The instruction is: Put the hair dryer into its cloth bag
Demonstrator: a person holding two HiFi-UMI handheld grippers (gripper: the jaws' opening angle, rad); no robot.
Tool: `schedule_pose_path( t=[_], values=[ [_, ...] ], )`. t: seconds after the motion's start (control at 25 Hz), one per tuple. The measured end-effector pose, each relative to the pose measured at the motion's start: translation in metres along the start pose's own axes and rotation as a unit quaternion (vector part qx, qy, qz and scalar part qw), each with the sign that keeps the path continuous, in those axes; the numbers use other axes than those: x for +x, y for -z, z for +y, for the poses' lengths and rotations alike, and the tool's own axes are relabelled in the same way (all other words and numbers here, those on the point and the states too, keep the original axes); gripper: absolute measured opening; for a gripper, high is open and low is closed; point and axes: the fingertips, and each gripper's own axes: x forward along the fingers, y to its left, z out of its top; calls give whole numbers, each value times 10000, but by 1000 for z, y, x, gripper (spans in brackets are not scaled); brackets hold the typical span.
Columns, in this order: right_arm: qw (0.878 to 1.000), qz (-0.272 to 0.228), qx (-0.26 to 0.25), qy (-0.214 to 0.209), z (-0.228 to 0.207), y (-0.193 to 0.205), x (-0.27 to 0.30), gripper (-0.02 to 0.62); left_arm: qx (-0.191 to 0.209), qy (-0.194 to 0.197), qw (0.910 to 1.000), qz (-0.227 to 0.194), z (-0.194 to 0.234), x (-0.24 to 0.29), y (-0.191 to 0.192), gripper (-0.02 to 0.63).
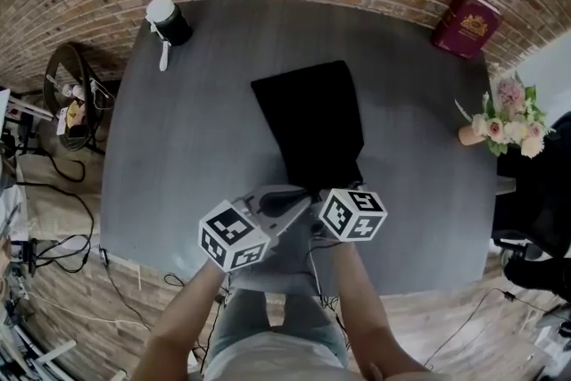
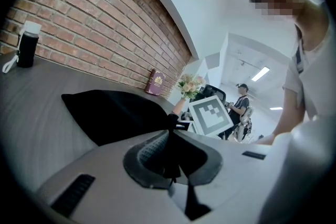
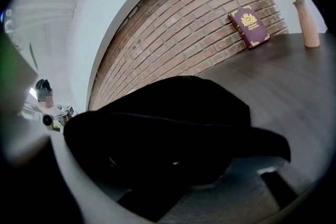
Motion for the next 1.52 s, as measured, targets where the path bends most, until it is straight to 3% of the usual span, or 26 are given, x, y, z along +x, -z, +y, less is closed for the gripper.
schedule_pose_path(
  t=[0.6, 1.0, 1.52],
  values=[
    [9971, 705, -133, 238, -6, 15, 0, 213, -93, -129, 9999, 24, 7, -3, 5, 21],
    [9956, 744, -431, 373, -8, 14, -18, 256, -73, -201, 9998, 53, 5, 0, 8, 21],
    [9933, 785, -608, 599, -12, 22, -71, 262, -85, -375, 9990, 244, 5, 5, 12, 21]
  ],
)
